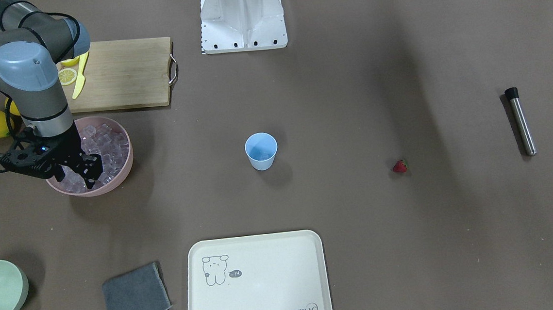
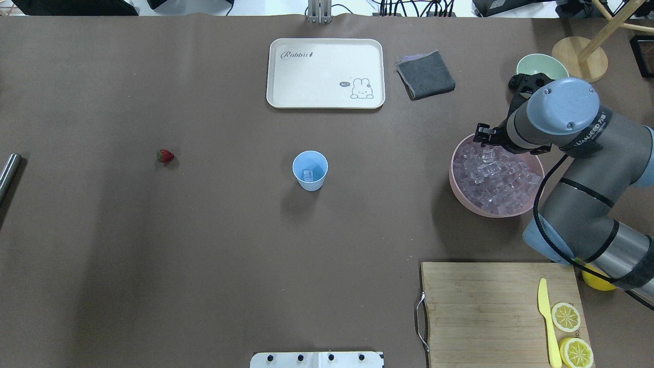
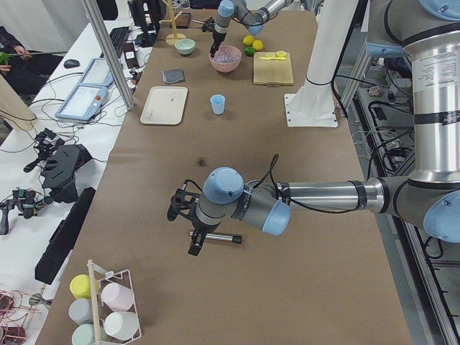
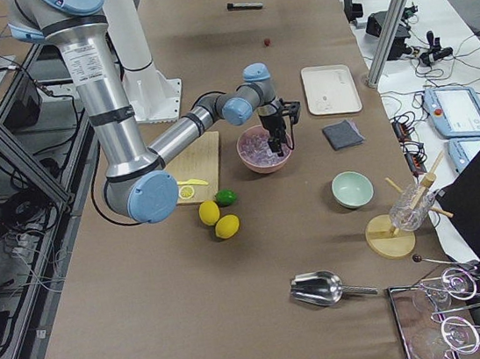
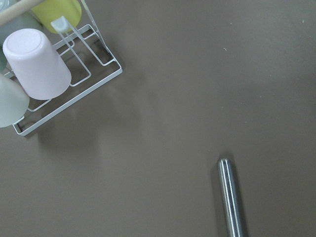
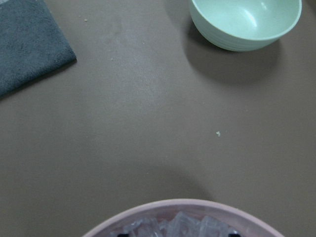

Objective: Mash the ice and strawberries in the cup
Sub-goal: 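Lower the right gripper into the ice and grasp another cube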

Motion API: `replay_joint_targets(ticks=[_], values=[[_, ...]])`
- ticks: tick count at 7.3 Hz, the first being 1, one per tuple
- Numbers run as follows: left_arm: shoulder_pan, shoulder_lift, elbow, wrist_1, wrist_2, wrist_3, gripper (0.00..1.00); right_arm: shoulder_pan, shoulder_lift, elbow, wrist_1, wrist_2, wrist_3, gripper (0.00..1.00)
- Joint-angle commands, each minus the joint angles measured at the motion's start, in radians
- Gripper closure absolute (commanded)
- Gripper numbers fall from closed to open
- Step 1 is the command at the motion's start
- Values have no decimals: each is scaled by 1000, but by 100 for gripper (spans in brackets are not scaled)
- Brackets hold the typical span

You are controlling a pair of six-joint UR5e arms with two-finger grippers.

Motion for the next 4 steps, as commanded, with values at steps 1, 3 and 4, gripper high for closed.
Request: replay_joint_targets(ticks=[1,3,4], values=[[1,-2,-1,0,0,0,1,-6,-18,20,-2,1,-3,36],[1,-4,-4,0,0,0,1,-6,-44,22,3,-3,-12,49],[1,-4,-3,0,0,0,1,-7,-50,21,4,-6,-12,53]])
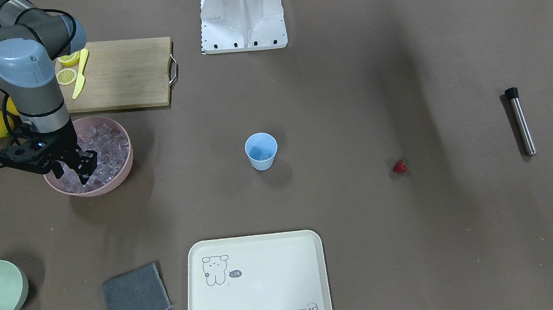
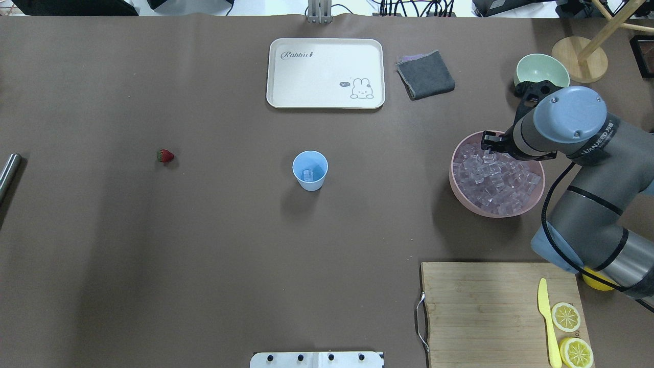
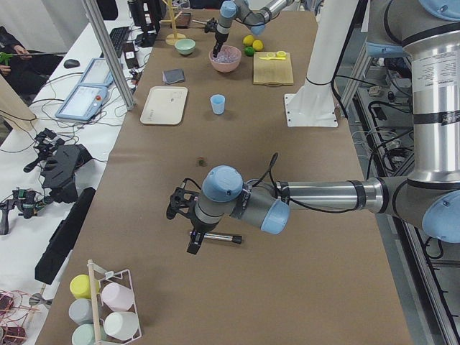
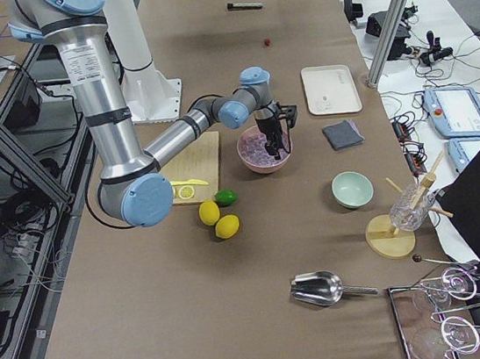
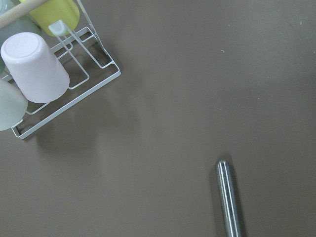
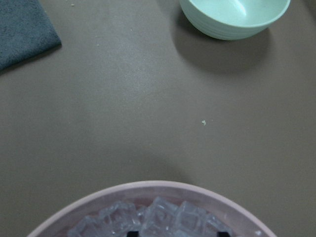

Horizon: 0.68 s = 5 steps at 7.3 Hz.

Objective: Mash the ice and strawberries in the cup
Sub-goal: 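Lower the right gripper into the ice and grasp another cube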

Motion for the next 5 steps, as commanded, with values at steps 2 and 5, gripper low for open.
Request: replay_joint_targets(ticks=[2,5], values=[[2,0,2,0,0,0,1,-10,-15,0,4,-8,0,69],[2,1,3,0,-2,0,1,-12,4,15,-1,-2,0,81]])
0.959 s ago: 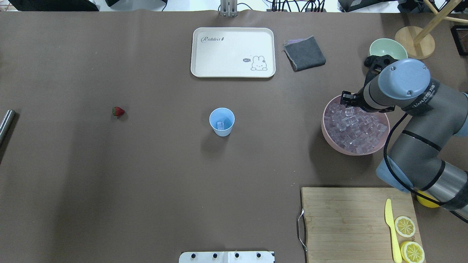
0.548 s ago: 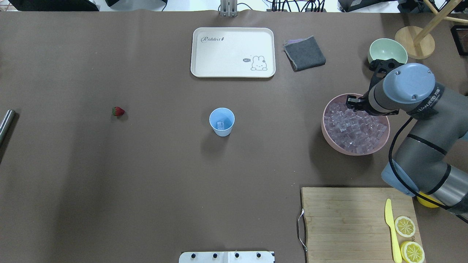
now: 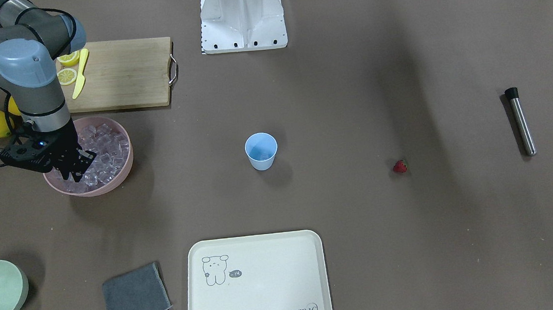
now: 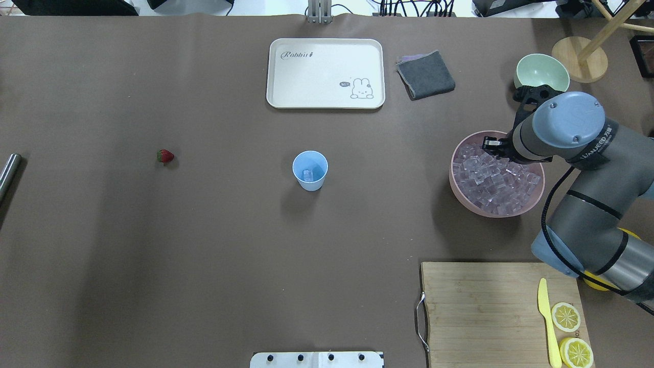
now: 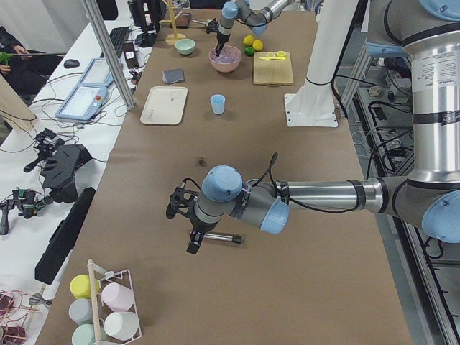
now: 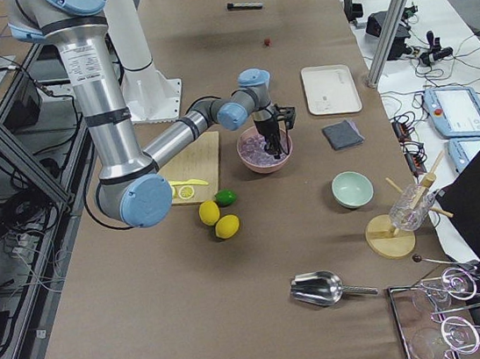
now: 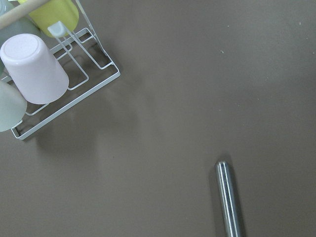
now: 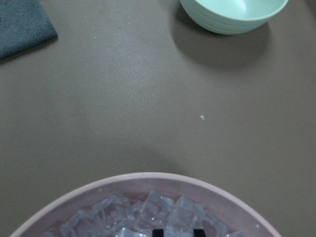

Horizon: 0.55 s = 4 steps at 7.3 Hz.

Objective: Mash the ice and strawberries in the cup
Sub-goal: 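Lift the ice cube and carry it toward the blue cup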

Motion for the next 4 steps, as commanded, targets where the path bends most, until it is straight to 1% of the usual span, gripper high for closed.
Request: replay_joint_targets(ticks=[1,3,4], values=[[1,1,1,0,1,0,1,1,2,24,-9,6,-2,82],[1,1,3,0,1,0,1,2,5,58,-12,13,-4,82],[1,1,3,0,1,0,1,1,15,111,-14,17,-4,82]])
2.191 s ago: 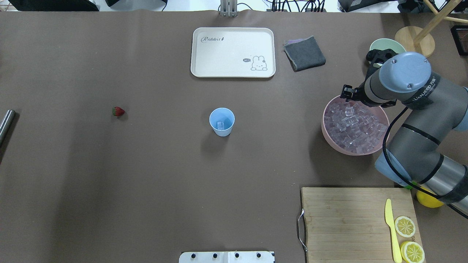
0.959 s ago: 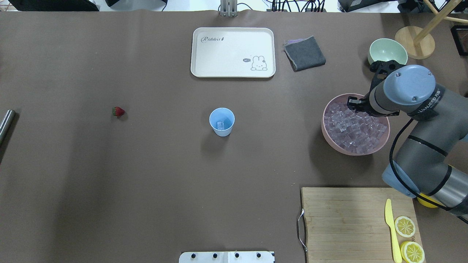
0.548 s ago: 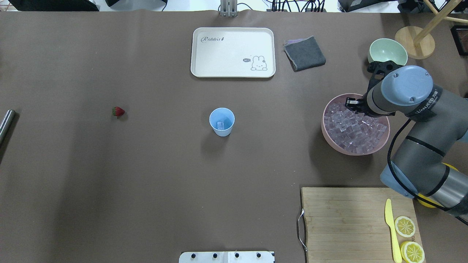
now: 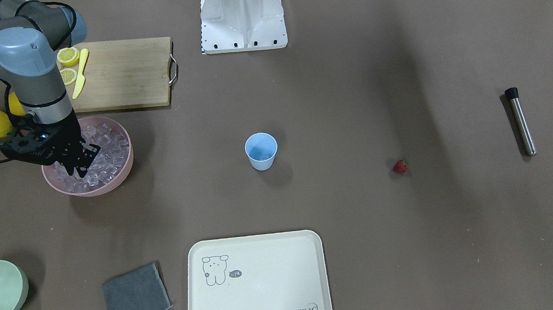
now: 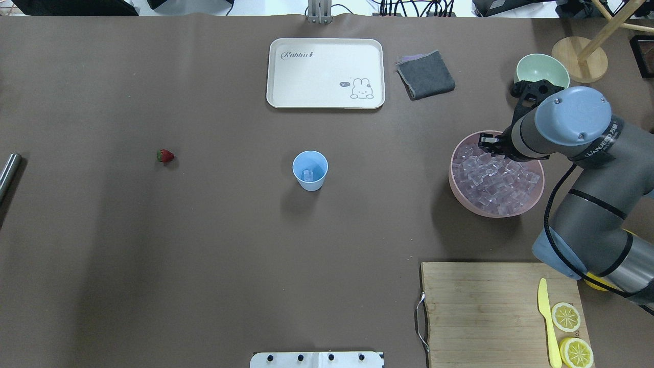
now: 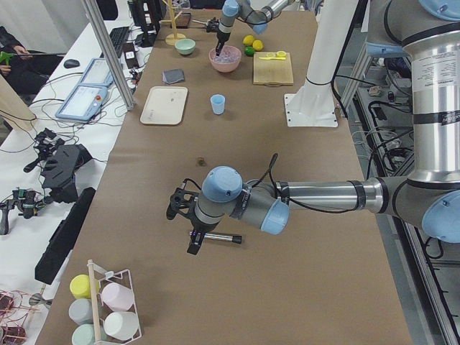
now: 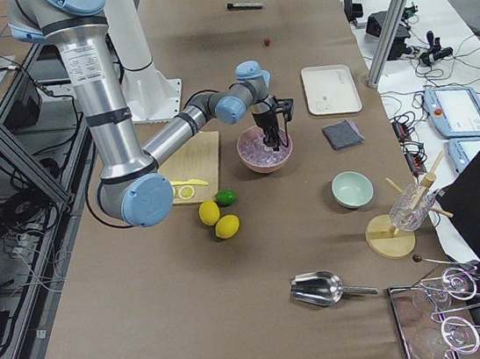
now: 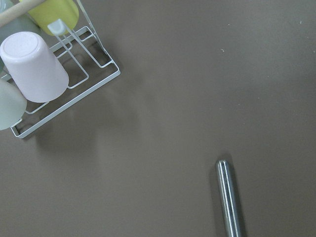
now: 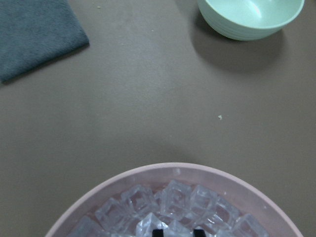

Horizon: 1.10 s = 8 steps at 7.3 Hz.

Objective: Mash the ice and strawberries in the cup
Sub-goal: 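Lift the ice cube and carry it toward the blue cup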

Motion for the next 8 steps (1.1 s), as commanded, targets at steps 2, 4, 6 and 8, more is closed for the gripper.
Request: replay_joint_targets(ticks=[2,4,6,8], values=[[0,0,-1,0,0,0,1,-68,157,51,-56,5,16,83],[0,0,-1,0,-1,-6,1,-120,264,43,-114,-4,64,83],[2,-3,-4,-5,-3,-41,1,-165,378,23,-111,-28,122,83],[2,-3,-4,-5,-3,-41,1,-215,533,-131,-99,-94,174,83]])
